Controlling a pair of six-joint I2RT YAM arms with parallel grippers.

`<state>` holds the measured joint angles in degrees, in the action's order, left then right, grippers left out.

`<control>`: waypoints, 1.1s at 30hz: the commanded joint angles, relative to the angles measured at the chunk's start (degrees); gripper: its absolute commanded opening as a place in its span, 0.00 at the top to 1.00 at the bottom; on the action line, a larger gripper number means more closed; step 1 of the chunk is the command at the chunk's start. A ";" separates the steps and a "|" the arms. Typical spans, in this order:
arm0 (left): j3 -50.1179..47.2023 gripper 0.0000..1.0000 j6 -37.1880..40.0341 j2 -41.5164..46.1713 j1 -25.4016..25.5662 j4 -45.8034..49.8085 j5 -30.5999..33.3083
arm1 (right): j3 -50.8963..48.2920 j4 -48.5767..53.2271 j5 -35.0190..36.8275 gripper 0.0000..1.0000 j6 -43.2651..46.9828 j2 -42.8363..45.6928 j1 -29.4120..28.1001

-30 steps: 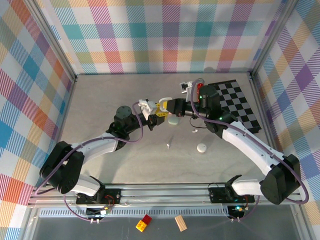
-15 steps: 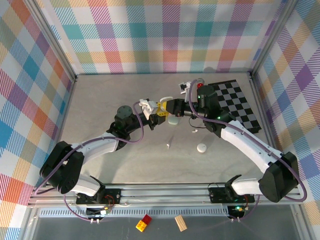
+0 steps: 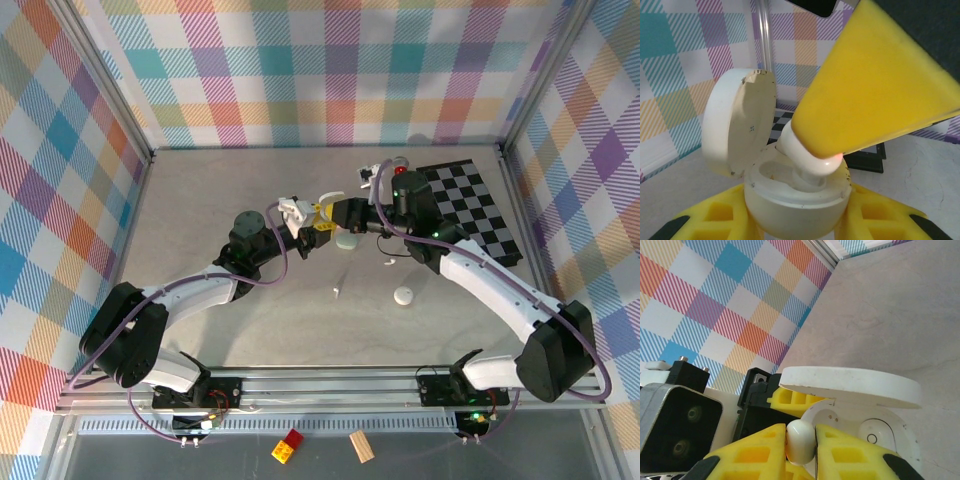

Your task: Insert the wireless bluetooth earbuds into the charging case

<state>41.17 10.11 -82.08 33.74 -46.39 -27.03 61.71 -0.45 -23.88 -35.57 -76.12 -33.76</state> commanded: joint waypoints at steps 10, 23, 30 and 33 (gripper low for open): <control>1.89 0.69 0.61 0.19 0.57 -1.55 0.57 | 0.87 1.11 -0.20 0.79 -0.69 -1.15 0.23; 1.76 0.69 0.61 0.39 0.55 -1.43 0.31 | 0.78 2.11 1.02 0.68 -0.25 0.26 0.27; 1.59 0.69 0.59 0.18 0.52 -1.78 0.66 | -1.06 1.41 1.93 0.61 1.55 3.55 0.27; 1.34 0.69 0.61 -0.01 0.37 -2.28 0.49 | -2.99 -0.24 0.06 0.57 2.94 6.05 0.25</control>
<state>41.19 10.13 -82.72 33.74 -45.36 -26.26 60.18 1.08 -22.48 -34.89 -73.19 -33.69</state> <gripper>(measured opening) 0.326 0.419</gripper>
